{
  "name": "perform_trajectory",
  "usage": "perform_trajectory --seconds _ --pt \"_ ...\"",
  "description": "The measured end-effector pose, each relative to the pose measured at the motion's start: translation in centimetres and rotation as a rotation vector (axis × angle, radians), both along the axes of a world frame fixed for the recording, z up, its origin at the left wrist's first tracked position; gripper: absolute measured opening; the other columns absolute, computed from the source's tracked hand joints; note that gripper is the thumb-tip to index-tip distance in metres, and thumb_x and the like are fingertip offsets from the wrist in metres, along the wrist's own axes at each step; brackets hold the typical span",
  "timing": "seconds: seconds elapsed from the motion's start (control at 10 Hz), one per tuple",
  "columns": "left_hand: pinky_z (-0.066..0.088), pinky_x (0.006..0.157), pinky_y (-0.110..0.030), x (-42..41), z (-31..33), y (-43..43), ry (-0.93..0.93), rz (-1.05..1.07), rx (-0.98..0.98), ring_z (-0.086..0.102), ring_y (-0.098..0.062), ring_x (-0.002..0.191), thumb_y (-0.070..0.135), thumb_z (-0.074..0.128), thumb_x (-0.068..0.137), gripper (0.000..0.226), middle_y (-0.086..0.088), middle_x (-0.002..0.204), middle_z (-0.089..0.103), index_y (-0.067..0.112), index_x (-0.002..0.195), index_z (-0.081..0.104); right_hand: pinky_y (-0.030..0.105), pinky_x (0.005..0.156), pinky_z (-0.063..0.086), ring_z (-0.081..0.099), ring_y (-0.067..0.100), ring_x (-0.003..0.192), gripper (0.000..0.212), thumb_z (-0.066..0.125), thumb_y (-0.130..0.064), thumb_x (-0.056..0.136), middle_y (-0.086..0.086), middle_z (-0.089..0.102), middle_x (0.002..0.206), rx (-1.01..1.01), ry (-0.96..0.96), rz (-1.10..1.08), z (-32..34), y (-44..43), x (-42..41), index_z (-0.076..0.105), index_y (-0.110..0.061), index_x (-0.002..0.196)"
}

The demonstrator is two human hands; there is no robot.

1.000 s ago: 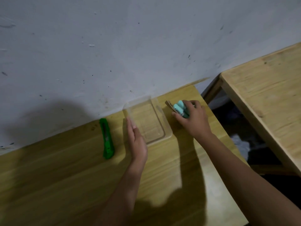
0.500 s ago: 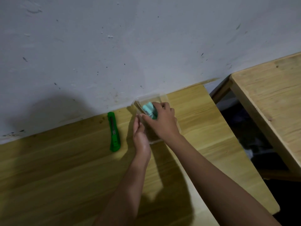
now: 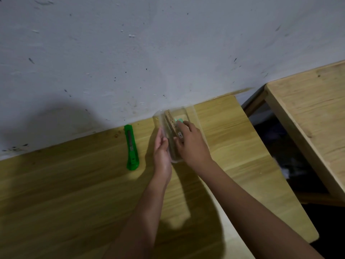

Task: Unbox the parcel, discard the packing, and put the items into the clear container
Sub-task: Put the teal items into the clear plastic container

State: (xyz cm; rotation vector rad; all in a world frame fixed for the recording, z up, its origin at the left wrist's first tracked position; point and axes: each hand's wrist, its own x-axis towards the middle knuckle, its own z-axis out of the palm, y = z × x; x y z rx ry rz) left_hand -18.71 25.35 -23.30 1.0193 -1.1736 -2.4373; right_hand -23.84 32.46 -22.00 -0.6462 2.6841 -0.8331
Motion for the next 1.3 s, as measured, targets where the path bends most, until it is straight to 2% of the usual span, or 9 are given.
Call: perform_trajectory --seconds 0.4,0.5,0.6,0.8,0.9,1.0,1.1,1.2,1.3 --pt "0.049 0.068 -0.006 -0.1 0.7 -0.5 -0.057 -0.026 -0.104 0.048 -0.002 0.104 -0.002 0.031 0.095 0.048 -0.002 0.144 0.039 0.013 0.141 0.030 0.035 0.108 0.035 0.040 0.024 0.133 0.052 0.056 -0.019 0.089 0.009 0.042 0.145 -0.111 0.027 -0.003 -0.8 -0.3 -1.7 0.040 -0.013 0.138" --pt "0.049 0.073 -0.008 -0.3 0.8 -0.6 -0.089 -0.034 -0.129 0.053 0.001 0.102 -0.002 0.032 0.095 0.048 0.005 0.134 0.043 0.014 0.140 0.032 0.034 0.105 0.040 0.046 0.027 0.125 0.045 0.058 -0.014 0.087 0.013 0.050 0.136 -0.175 0.095 -0.031 -0.1 0.9 -1.6 0.049 -0.006 0.131" --pt "0.033 0.099 -0.019 -0.3 1.3 -0.6 -0.148 -0.065 -0.225 0.034 -0.012 0.134 0.000 0.034 0.096 0.048 -0.002 0.149 0.033 0.016 0.141 0.032 0.024 0.099 0.036 0.052 0.026 0.116 0.036 0.052 -0.004 0.087 0.014 0.056 0.125 -0.303 0.158 -0.190 0.7 2.5 -1.5 0.055 -0.002 0.122" --pt "0.042 0.081 -0.007 -0.4 1.2 -0.5 -0.223 -0.118 -0.369 0.037 -0.002 0.118 0.006 0.035 0.097 0.047 0.001 0.147 0.036 0.018 0.142 0.029 0.042 0.095 0.050 0.061 0.027 0.103 0.036 0.049 0.003 0.087 0.017 0.064 0.117 -0.330 -0.006 -0.347 -0.5 3.3 -1.3 0.057 -0.002 0.122" --pt "0.042 0.085 -0.012 -0.4 1.7 -0.4 -0.251 -0.133 -0.408 0.043 -0.005 0.115 0.006 0.035 0.097 0.047 0.002 0.144 0.040 0.018 0.142 0.029 0.039 0.094 0.051 0.063 0.025 0.101 0.036 0.049 0.003 0.087 0.016 0.065 0.116 -0.370 -0.054 -0.391 -0.4 3.2 -1.3 0.058 -0.003 0.122" --pt "0.044 0.060 -0.003 -0.2 2.0 -0.9 -0.309 -0.230 -0.473 0.052 0.004 0.094 0.010 0.035 0.097 0.047 0.008 0.135 0.045 0.021 0.142 0.029 0.029 0.095 0.048 0.061 0.024 0.107 0.038 0.049 0.000 0.089 0.015 0.062 0.122 -0.309 -0.107 -0.366 0.2 3.5 -1.4 0.054 -0.004 0.127" --pt "0.048 0.067 -0.007 1.9 3.6 -1.0 -0.361 -0.363 -0.615 0.055 0.000 0.090 0.015 0.035 0.098 0.047 0.004 0.124 0.051 0.021 0.144 0.026 0.034 0.094 0.047 0.059 0.027 0.109 0.040 0.048 -0.006 0.092 0.016 0.061 0.122 -0.217 -0.146 -0.324 0.9 5.4 0.5 0.048 -0.004 0.132" --pt "0.041 0.104 -0.038 3.9 4.1 -1.3 -0.490 -0.426 -0.727 0.045 -0.028 0.126 0.021 0.039 0.097 0.050 -0.009 0.146 0.038 0.019 0.144 0.023 0.039 0.095 0.049 0.059 0.027 0.110 0.039 0.047 -0.018 0.093 0.012 0.063 0.119 -0.184 -0.194 -0.348 0.9 7.5 2.7 0.049 -0.012 0.132" --pt "0.024 0.109 -0.017 10.5 5.2 0.3 -0.611 -0.649 -0.962 0.034 -0.021 0.136 0.023 0.041 0.095 0.056 -0.006 0.153 0.024 0.012 0.145 0.019 0.032 0.106 0.037 0.049 0.022 0.123 0.046 0.048 -0.029 0.093 0.007 0.054 0.134 -0.081 -0.274 -0.341 1.8 12.0 9.5 0.042 -0.016 0.137"
